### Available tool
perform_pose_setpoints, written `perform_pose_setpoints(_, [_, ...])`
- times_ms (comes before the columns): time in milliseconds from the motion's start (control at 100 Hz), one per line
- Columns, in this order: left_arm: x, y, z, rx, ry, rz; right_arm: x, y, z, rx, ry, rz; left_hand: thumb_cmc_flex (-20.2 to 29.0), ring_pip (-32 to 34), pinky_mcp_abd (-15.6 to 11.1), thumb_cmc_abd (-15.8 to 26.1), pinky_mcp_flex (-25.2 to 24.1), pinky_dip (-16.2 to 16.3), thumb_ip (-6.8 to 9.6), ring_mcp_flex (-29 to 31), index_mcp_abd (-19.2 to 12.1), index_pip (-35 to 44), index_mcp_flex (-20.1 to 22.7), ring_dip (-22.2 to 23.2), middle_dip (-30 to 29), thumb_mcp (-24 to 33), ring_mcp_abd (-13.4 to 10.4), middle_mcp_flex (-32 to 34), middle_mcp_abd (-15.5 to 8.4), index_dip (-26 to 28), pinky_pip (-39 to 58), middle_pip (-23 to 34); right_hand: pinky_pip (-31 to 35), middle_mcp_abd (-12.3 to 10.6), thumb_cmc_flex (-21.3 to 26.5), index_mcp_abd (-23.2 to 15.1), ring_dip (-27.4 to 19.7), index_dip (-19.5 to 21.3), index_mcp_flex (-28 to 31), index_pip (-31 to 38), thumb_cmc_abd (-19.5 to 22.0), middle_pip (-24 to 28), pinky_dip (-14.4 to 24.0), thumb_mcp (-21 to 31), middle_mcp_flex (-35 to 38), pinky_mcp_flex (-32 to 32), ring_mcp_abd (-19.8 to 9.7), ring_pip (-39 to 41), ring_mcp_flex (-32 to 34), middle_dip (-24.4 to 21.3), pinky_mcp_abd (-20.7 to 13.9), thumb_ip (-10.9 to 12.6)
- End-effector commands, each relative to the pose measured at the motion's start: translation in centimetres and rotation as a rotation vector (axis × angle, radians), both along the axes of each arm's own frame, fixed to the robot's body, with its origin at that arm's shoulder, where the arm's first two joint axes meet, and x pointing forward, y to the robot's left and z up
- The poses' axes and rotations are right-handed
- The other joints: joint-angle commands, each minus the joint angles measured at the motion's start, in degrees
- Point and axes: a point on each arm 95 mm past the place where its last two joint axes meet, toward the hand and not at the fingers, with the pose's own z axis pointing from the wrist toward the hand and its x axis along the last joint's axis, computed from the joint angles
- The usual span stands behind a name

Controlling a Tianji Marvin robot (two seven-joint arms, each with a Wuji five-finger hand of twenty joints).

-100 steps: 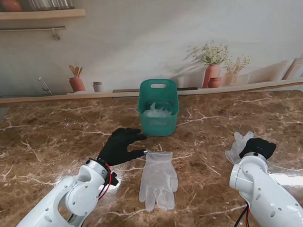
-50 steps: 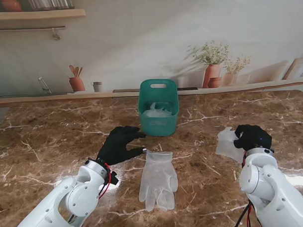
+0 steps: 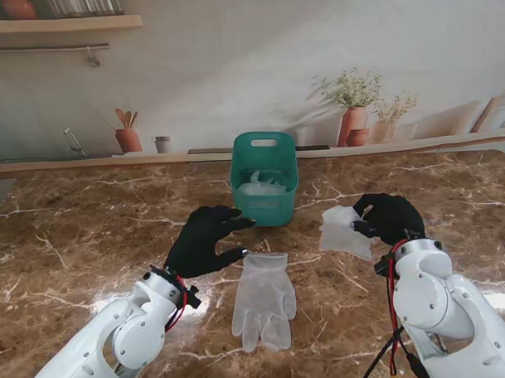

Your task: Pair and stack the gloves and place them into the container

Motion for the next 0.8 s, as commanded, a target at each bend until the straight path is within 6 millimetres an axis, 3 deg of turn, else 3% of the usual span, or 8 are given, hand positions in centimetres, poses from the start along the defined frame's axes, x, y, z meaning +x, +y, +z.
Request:
perform_pose_setpoints(0, [-0.4, 0.0, -0.6, 0.020, 0.013, -0.016, 0.0, 1.6, 0.1, 0.034, 0.016, 0.036, -1.96, -1.55, -0.59, -1.39, -1.39, 0.97, 0.26, -2.51, -2.02, -0.87, -2.83, 0.74, -0.77, 2.28, 0.38, -2.47, 0.58, -0.88, -1.35, -1.48, 3.31, -0.22, 0.59, -0.12, 1.12, -0.58, 0.66, 1.73, 0.46, 1.37, -0.73, 0.62, 2.79, 0.99, -0.58, 1.38, 2.78, -0.50, -0.19, -1.89])
perform_pose_setpoints(70, [-0.7, 0.0, -0.7, 0.038, 0.002, -0.046, 0.1, 2.8, 0.3, 0.081, 0.025, 0.050, -2.17, -1.86, -0.99, -2.13, -1.88, 1.18, 0.18, -3.60, -2.76, -1.44, -3.80, 0.77, -0.94, 2.53, 0.08, -3.83, 0.27, -1.17, -2.21, -1.86, 4.41, -0.38, 0.76, 0.22, 1.41, -0.79, 0.46, 1.84, 0.75, 2.10, -0.94, 0.06, 3.46, 1.70, -0.63, 2.45, 3.45, -0.70, -0.25, -1.99])
perform_pose_setpoints(160, [-0.9, -0.1, -1.0, 0.040, -0.022, -0.068, 0.3, 4.4, 0.4, 0.147, 0.035, 0.056, -3.47, -1.86, -1.22, -4.23, -1.75, 4.93, -0.04, -4.46, -2.95, -2.37, -5.11, 1.40, -0.96, 5.95, -0.28, -5.62, -0.33, -1.93, -4.23, -1.45, 5.90, -0.55, 1.00, 0.78, 1.70, -1.13, 0.54, 2.07, 0.84, 3.22, -1.27, -0.36, 4.80, 3.59, -0.96, 3.98, 5.12, -0.99, -0.48, -2.22])
perform_pose_setpoints(220, [-0.9, -0.2, -1.1, 0.040, -0.047, -0.077, 0.3, 5.4, 0.5, 0.198, 0.050, 0.062, -3.77, -2.03, -1.54, -5.57, -1.79, 5.61, -0.23, -5.53, -3.80, -3.13, -6.34, 1.51, -1.02, 7.68, -0.60, -6.91, -0.88, -2.34, -5.22, -1.59, 7.16, -0.39, 1.31, 1.01, 1.17, -2.11, 0.36, 2.71, 1.24, 4.64, -3.15, -0.76, 4.89, 4.23, -0.96, 4.80, 5.67, -2.41, -0.58, -2.38])
perform_pose_setpoints(410, [-0.8, -0.2, -1.2, 0.058, -0.147, -0.074, -0.3, 8.0, 1.0, 0.416, 0.143, 0.106, -3.20, -0.65, -2.00, -8.29, -1.50, 9.94, -0.81, -5.13, -5.17, -4.96, -9.14, 2.83, -0.43, 15.08, -0.93, -8.02, -1.71, -3.52, -4.12, -0.41, 8.09, -0.48, 1.67, 1.52, 1.34, -2.21, 0.17, 2.70, 2.08, 5.24, -3.41, -1.06, 5.49, 5.39, -0.76, 5.53, 6.62, -2.36, -0.76, -2.43])
perform_pose_setpoints(490, [-0.8, -0.2, -1.1, 0.057, -0.162, -0.056, -0.6, 8.6, 1.3, 0.490, 0.185, 0.140, 0.09, 0.24, -1.96, -7.86, -1.17, 10.60, -0.65, -4.30, -5.63, -5.19, -9.26, 3.39, -0.02, 17.98, -0.81, -7.55, -1.71, -3.68, -2.73, 0.32, 8.54, -0.45, 1.76, 1.71, 1.49, -2.26, 0.04, 2.68, 2.32, 5.47, -3.50, -1.19, 5.69, 5.87, -0.67, 5.87, 6.66, -2.36, -1.06, -2.25])
perform_pose_setpoints(550, [-0.6, -0.2, -1.0, 0.060, -0.191, -0.043, -0.9, 8.9, 1.4, 0.531, 0.207, 0.167, 1.96, 0.93, -1.86, -8.00, -0.74, 11.05, -0.57, -3.44, -5.83, -5.81, -10.18, 3.81, 0.28, 19.89, -0.86, -6.79, -3.32, -3.98, -1.38, 0.89, 8.64, -0.45, 1.79, 2.05, 1.57, -2.32, -0.04, 2.69, 2.56, 5.59, -3.58, -1.23, 5.76, 5.92, -0.45, 6.07, 6.62, -2.37, -1.10, -2.13])
perform_pose_setpoints(790, [-0.6, -0.8, -0.7, 0.005, -0.251, -0.049, -1.5, 9.4, 1.2, 0.577, 0.263, 0.232, 2.22, 3.13, -2.26, -8.64, -0.68, 10.21, -0.65, -2.37, -5.50, -8.56, -14.04, 5.43, 1.27, 19.16, -1.18, -7.24, -4.38, -5.48, 1.37, 2.36, 9.04, -0.40, 1.89, 2.58, 1.81, -2.73, -0.01, 2.73, 2.72, 5.92, -3.81, -1.49, 6.18, 6.36, -0.41, 6.91, 6.69, -2.57, -1.03, -1.79])
